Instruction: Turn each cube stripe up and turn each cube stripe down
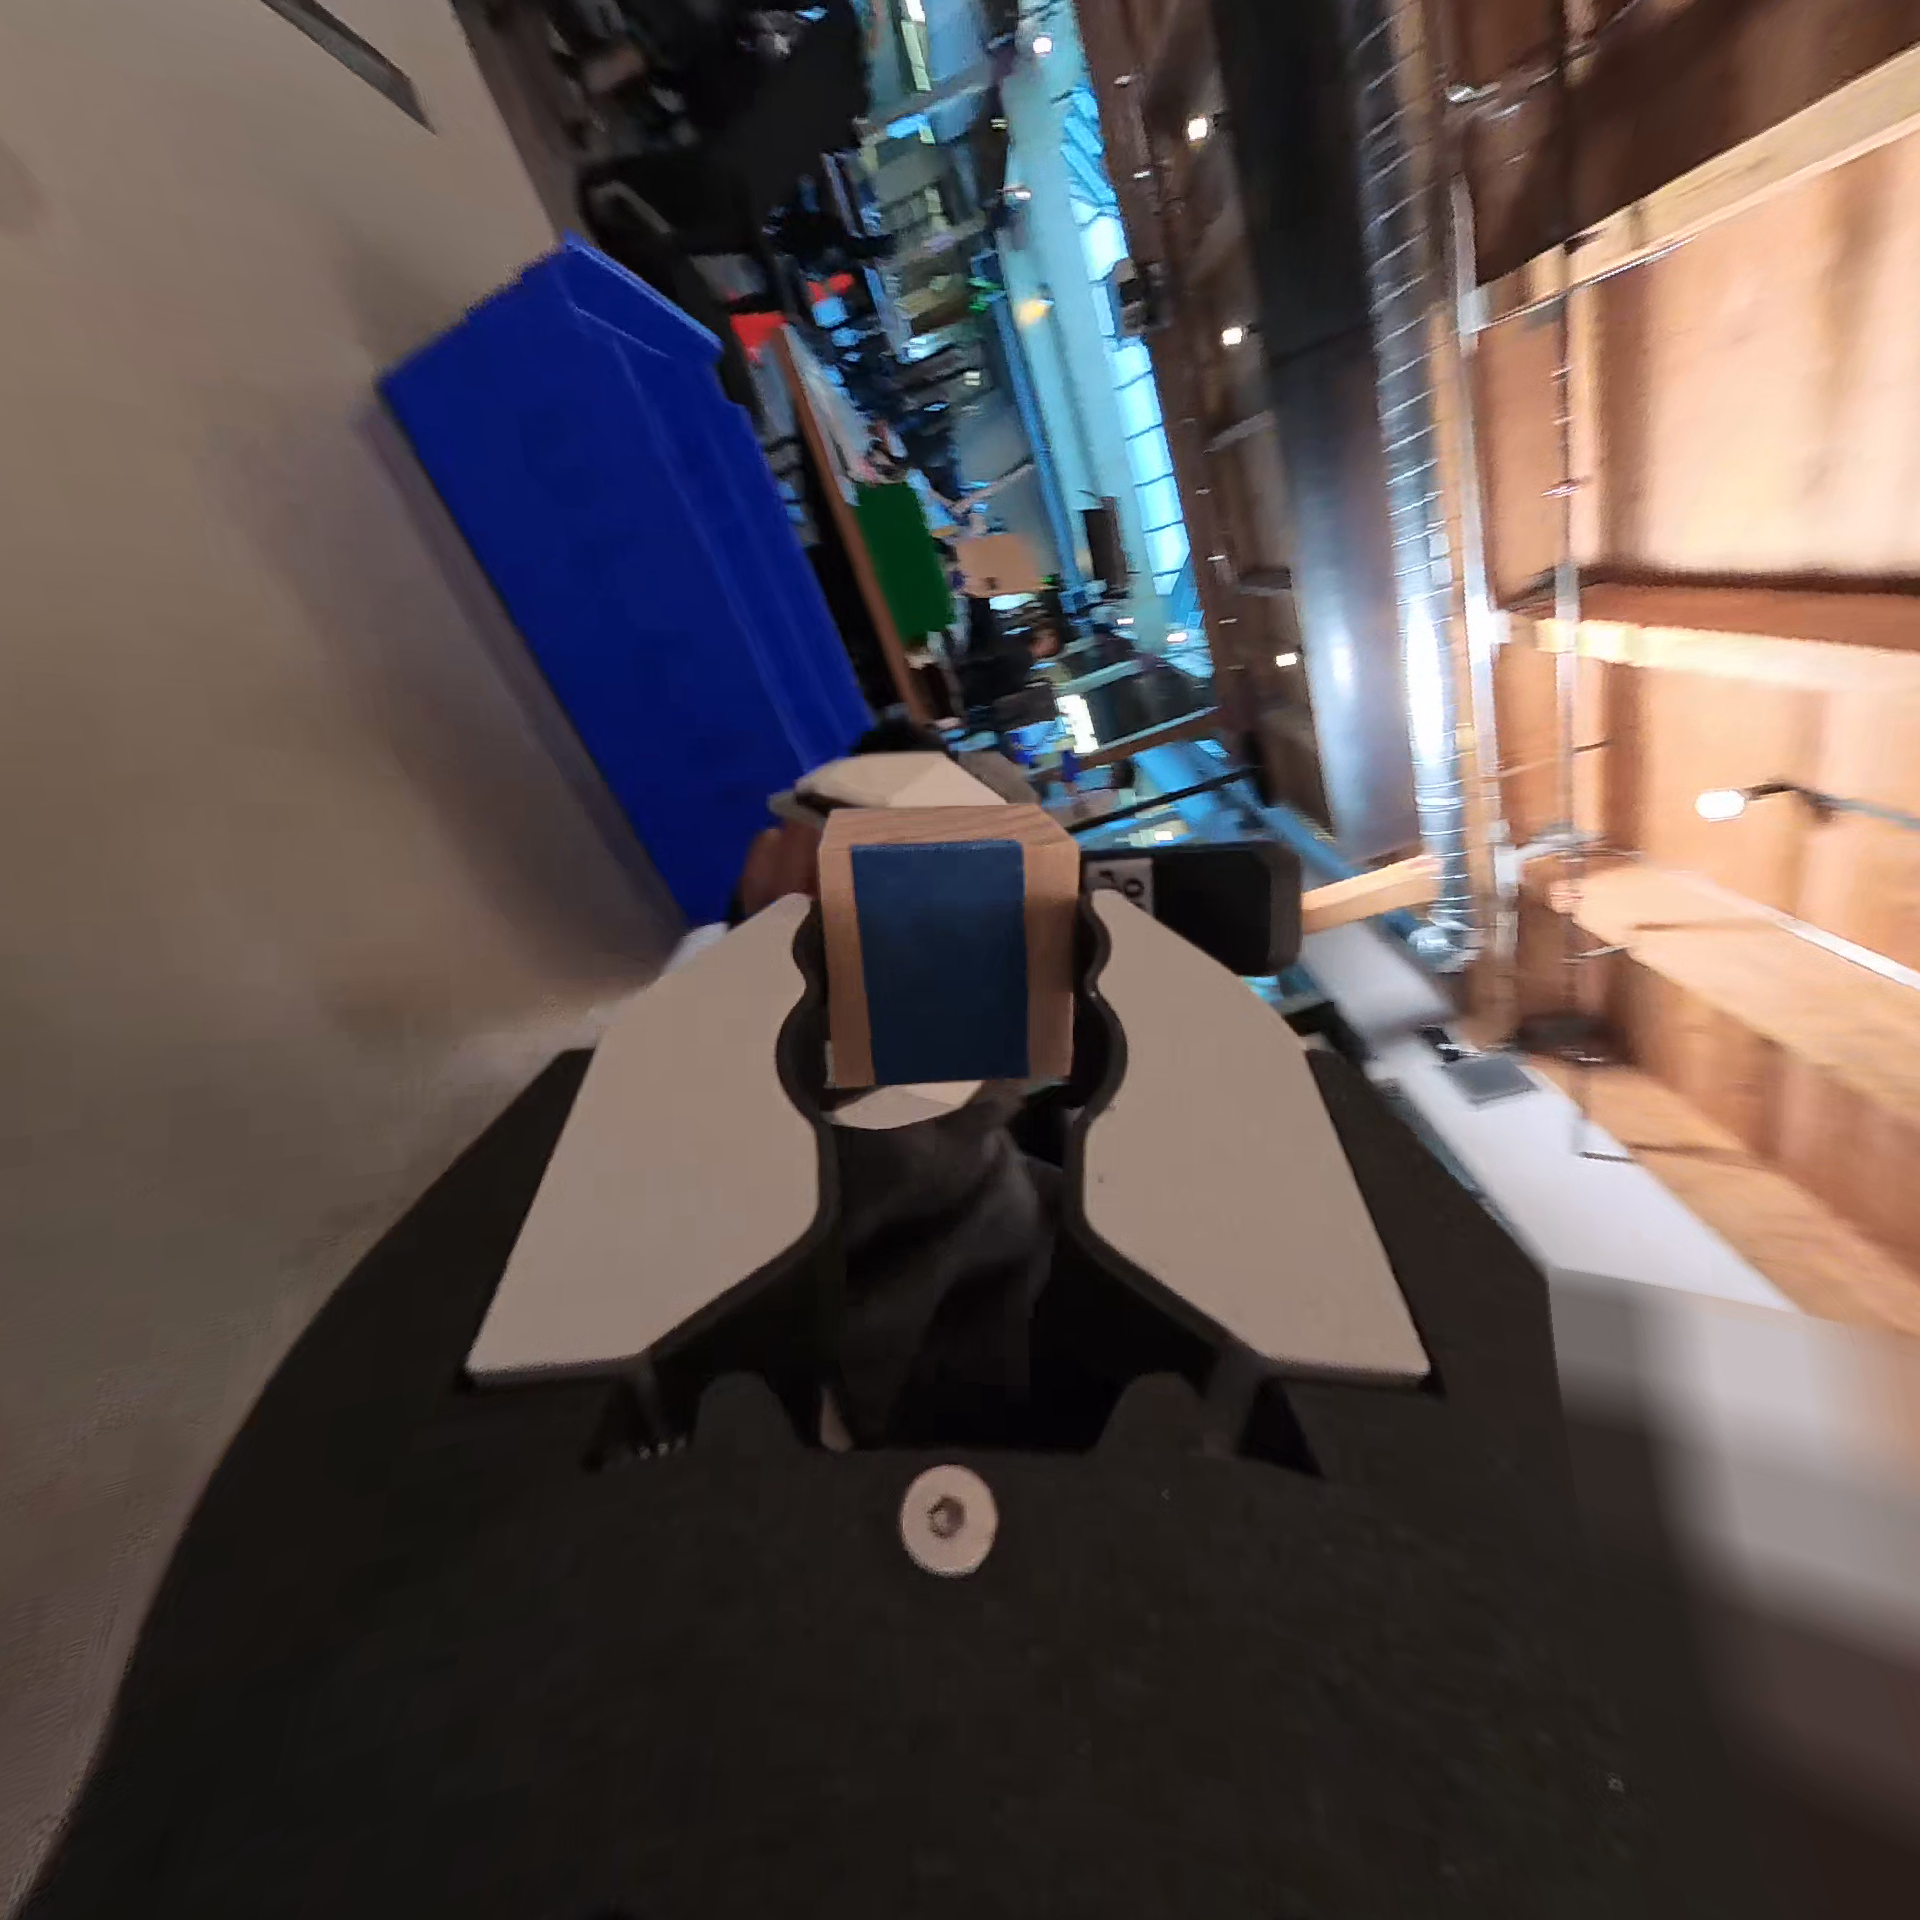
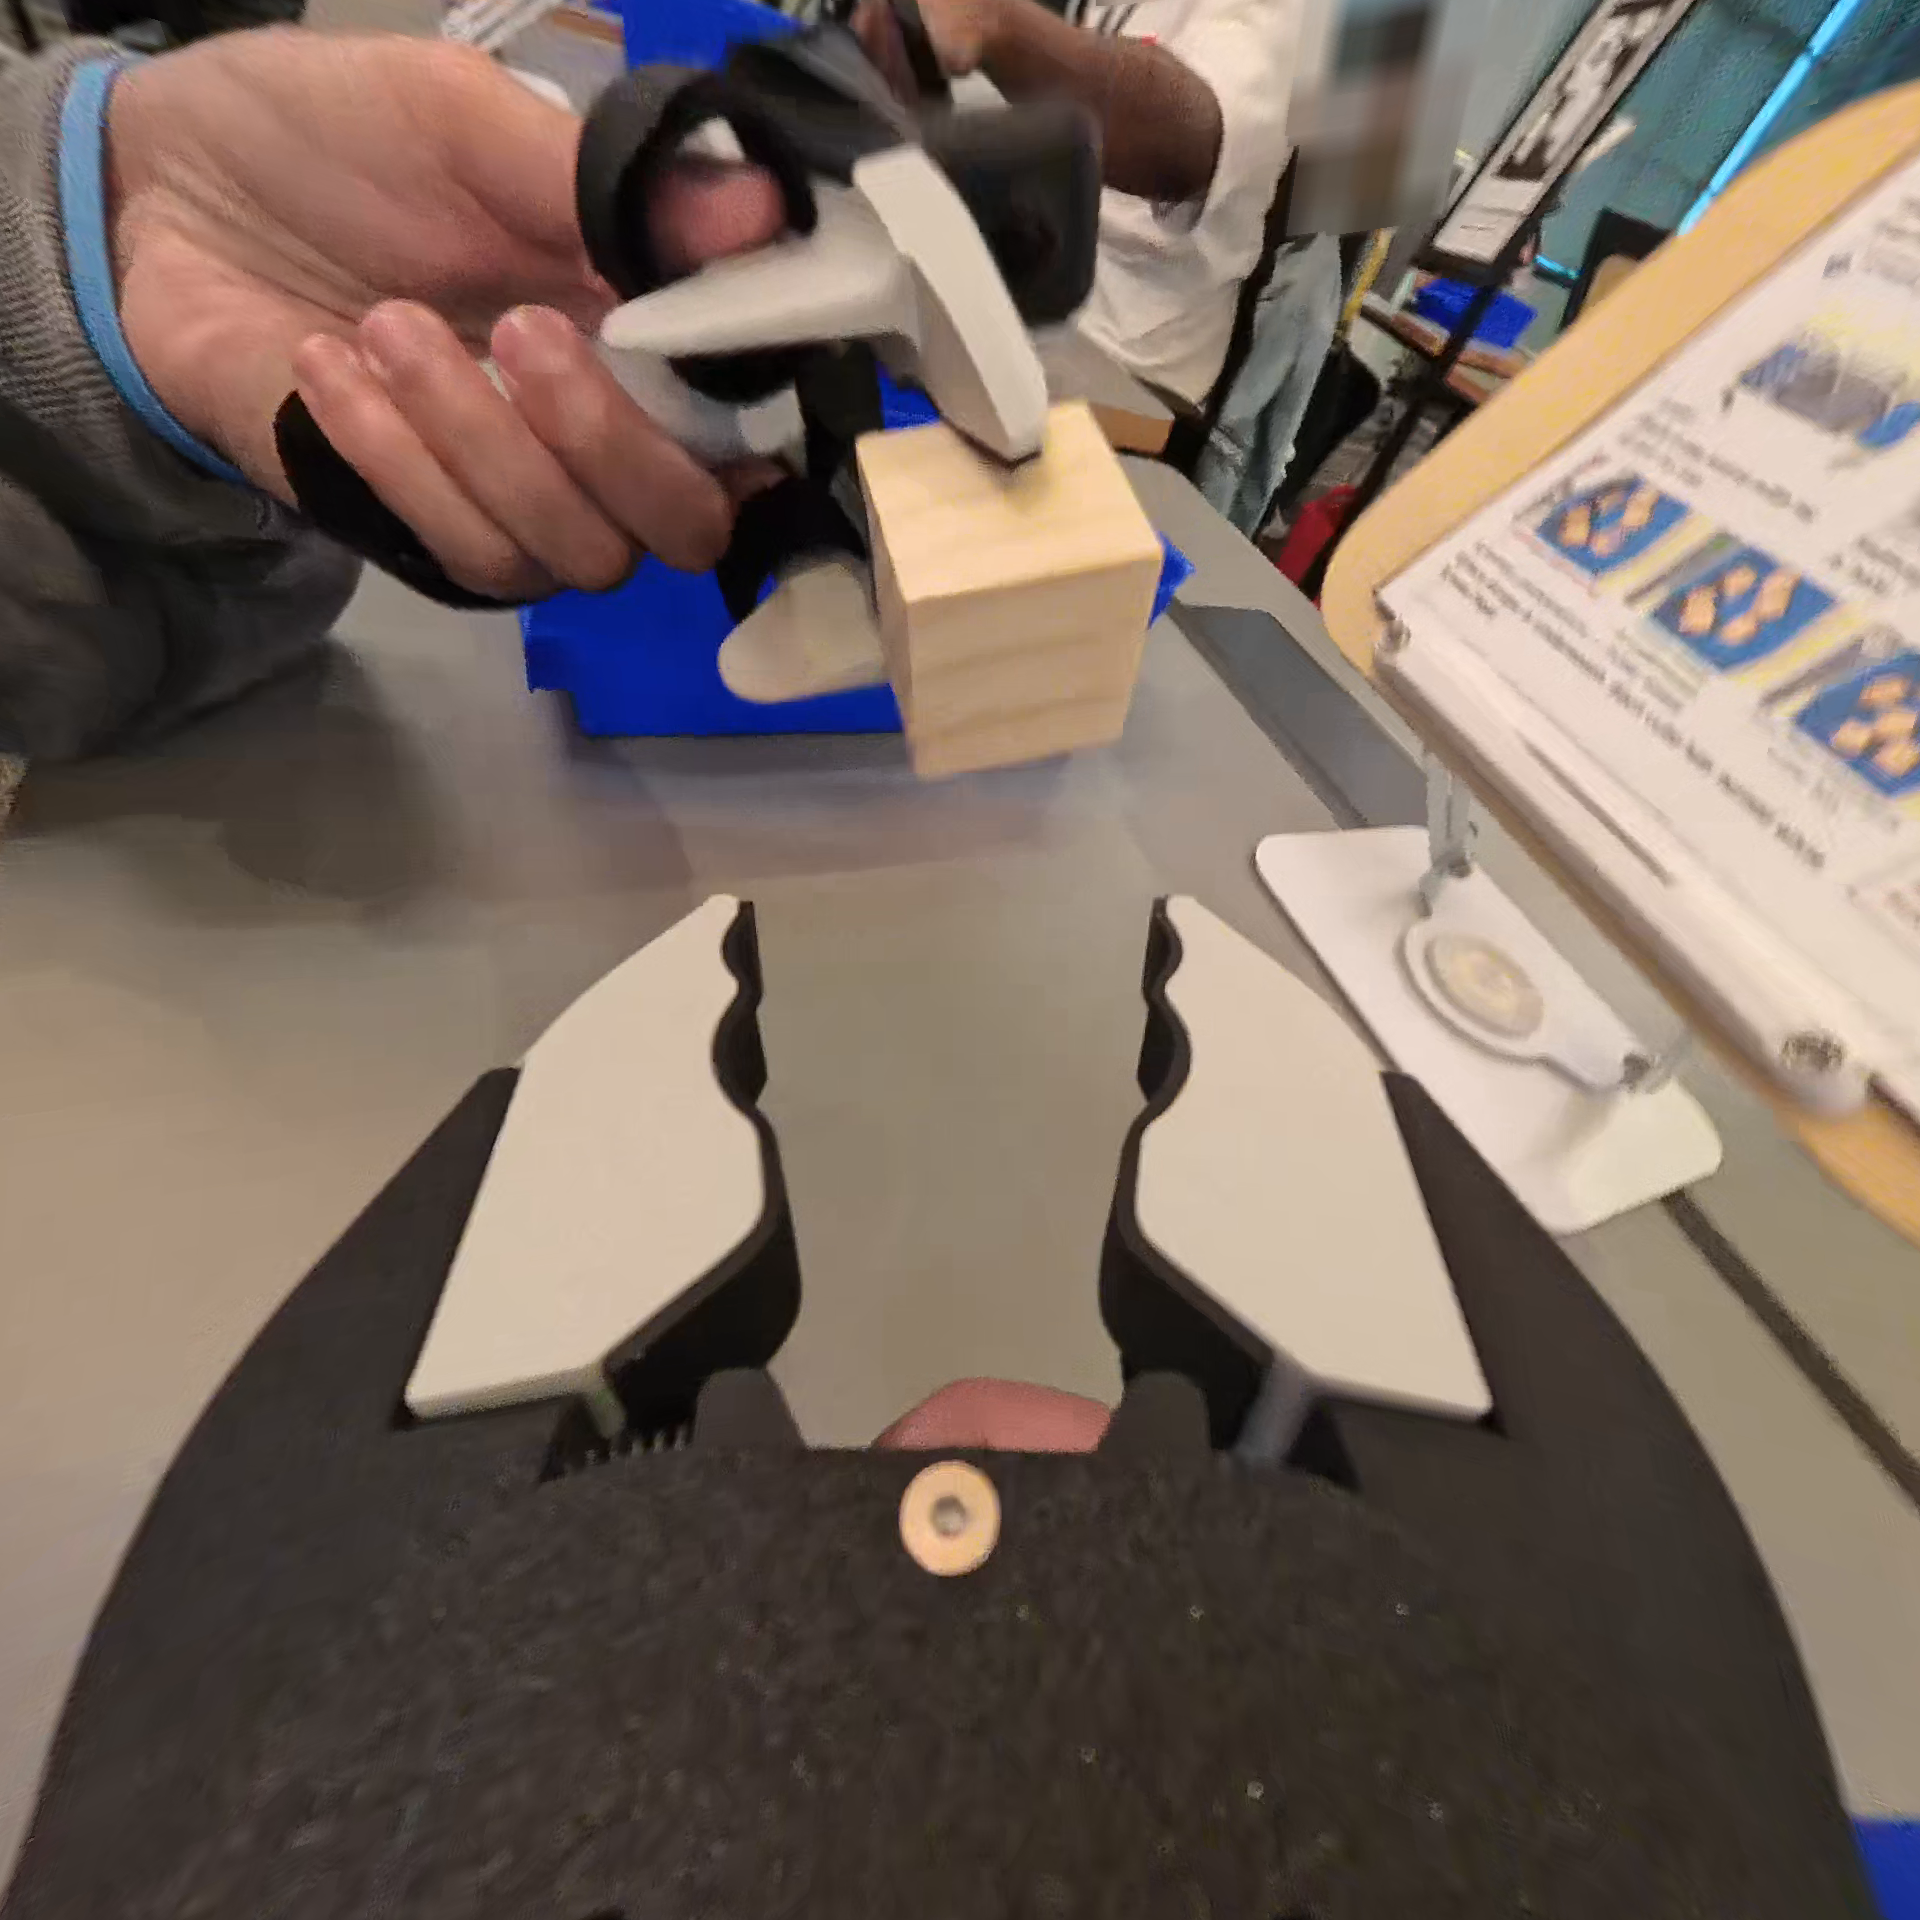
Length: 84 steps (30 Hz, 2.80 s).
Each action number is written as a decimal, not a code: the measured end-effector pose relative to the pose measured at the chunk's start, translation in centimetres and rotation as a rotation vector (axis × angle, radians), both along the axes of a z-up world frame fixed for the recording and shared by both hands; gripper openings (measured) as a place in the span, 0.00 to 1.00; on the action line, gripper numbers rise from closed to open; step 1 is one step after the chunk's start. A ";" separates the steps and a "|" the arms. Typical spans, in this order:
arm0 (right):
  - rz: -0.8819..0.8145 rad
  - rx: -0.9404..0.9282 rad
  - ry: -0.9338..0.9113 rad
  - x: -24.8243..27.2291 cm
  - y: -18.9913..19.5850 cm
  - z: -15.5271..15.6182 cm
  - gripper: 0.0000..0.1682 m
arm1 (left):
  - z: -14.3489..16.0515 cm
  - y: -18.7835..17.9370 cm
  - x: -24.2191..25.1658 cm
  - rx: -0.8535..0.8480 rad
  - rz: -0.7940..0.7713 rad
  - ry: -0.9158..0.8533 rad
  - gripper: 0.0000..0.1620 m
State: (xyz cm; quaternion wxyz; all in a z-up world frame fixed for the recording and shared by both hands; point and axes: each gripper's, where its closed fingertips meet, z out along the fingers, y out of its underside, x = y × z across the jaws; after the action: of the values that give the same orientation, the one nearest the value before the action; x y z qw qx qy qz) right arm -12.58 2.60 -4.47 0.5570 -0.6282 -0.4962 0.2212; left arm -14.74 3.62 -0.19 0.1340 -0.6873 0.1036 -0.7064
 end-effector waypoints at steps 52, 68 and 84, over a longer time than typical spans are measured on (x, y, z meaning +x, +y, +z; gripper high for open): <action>-1.235 -0.639 -0.104 36.6 7.9 -3.3 0.27 | -10.7 -6.3 -3.2 0.861 0.297 0.725 0.39; -1.266 -1.103 -0.423 37.3 5.8 -13.6 0.27 | -11.8 -6.7 -2.8 0.793 0.209 0.711 0.39; -0.392 -0.204 0.322 12.9 4.2 8.7 0.45 | -10.9 -7.0 -3.0 0.842 0.198 0.703 0.47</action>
State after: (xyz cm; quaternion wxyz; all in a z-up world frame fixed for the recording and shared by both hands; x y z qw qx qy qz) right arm 0.28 6.80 4.21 0.5947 -0.7218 -0.2454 0.2552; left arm -17.77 -3.39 -11.11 0.4201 -0.7751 0.3505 -0.3162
